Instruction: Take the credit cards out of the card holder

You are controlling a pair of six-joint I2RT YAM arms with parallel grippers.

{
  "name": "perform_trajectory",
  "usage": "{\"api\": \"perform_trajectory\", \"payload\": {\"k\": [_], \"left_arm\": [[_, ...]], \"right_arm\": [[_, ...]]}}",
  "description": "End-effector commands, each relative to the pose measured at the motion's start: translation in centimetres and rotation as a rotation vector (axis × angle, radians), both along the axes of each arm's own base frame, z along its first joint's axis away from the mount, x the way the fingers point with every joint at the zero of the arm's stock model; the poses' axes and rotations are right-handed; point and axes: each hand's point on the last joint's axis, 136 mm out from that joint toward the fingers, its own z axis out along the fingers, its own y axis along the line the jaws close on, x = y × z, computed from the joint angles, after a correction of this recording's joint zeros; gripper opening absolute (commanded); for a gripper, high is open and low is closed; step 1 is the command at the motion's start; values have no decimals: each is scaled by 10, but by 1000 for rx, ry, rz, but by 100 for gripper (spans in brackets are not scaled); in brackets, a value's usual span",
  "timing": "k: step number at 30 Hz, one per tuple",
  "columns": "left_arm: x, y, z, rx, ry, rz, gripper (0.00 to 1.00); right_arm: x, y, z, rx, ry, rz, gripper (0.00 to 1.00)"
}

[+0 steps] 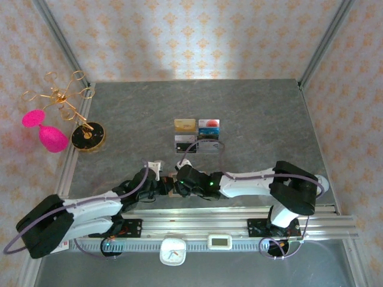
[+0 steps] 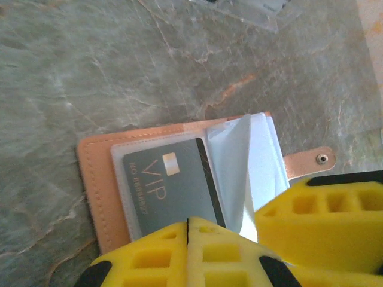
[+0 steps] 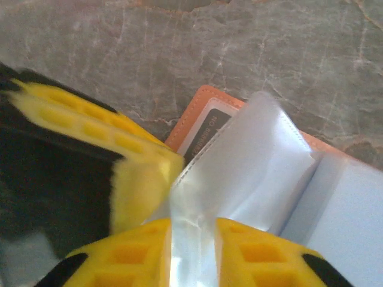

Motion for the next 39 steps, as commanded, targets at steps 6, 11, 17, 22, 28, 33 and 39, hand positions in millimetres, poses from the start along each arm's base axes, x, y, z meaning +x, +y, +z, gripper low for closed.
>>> {"api": "perform_trajectory", "payload": {"k": [6, 11, 17, 22, 28, 33, 39], "left_arm": [[5, -46, 35, -88, -65, -125, 10], [-2, -69, 26, -74, -17, -205, 13], [-8, -103, 13, -41, 29, -321, 15], [-10, -114, 2, -14, 61, -368, 21], [-2, -86, 24, -11, -25, -245, 24], [10, -36, 28, -2, -71, -62, 22], [15, -4, 13, 34, -59, 8, 5]], "right_arm": [[19, -34, 55, 94, -132, -166, 32], [21, -63, 64, 118, -161, -263, 31], [20, -85, 62, 122, -160, -325, 31], [20, -95, 62, 138, -161, -362, 30], [18, -86, 63, 145, -148, -316, 27], [10, -52, 55, 210, -23, -176, 19], [7, -23, 37, 264, 144, -89, 17]]}}
